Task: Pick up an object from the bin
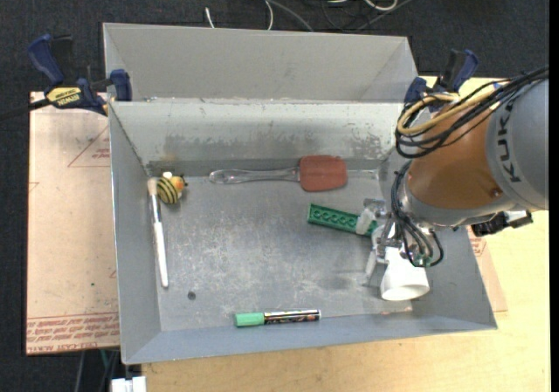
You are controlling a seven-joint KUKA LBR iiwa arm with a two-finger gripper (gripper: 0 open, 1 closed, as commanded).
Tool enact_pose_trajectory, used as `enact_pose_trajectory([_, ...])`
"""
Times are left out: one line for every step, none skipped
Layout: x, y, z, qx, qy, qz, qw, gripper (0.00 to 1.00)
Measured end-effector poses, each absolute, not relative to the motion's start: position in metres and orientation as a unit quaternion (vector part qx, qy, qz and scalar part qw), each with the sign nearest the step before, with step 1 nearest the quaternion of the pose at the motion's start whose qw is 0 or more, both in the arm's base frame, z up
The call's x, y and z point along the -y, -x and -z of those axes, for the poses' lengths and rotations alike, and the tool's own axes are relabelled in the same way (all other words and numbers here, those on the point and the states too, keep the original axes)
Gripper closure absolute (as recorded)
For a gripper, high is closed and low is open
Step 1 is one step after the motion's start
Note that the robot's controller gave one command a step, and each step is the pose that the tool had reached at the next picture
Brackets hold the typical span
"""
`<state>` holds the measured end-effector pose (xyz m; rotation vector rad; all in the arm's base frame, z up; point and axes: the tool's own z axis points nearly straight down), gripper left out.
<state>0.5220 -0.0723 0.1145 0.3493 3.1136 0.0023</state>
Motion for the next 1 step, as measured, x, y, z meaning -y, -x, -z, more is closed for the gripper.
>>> enact_pose_trajectory([0.0722, -0.5504, -0.0763, -0.99, -0.138, -0.002, 0.004, 0.0])
